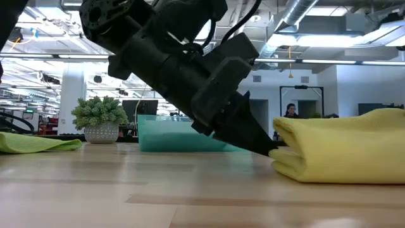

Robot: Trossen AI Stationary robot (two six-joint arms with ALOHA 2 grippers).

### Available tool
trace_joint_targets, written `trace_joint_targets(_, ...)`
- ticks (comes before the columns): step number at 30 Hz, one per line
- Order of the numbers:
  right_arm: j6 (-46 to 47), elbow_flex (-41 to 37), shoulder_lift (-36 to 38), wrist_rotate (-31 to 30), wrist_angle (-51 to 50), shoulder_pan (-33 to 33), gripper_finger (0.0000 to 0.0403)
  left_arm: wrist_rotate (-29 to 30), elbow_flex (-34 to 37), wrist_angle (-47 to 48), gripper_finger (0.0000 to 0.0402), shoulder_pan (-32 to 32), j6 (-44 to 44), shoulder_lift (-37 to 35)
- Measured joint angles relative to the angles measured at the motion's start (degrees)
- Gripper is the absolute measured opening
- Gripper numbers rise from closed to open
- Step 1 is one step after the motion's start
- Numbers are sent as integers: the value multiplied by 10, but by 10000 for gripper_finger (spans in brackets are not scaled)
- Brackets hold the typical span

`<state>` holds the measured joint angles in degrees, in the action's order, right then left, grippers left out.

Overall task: Fold microfiber towels
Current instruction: Fold the yellow towel

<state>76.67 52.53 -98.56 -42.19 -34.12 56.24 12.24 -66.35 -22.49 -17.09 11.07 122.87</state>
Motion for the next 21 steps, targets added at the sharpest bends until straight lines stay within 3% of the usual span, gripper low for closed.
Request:
trace_joint_targets(6,24,0,0,-1,-9,25,37,-14,0,57,0,-3,6,-35)
trace_joint_targets(12,24,0,2,18,-17,34,103,-5,0,92,0,-5,6,-83)
trace_joint_targets(21,-28,0,35,14,-5,22,199,20,0,103,0,-9,-8,-86)
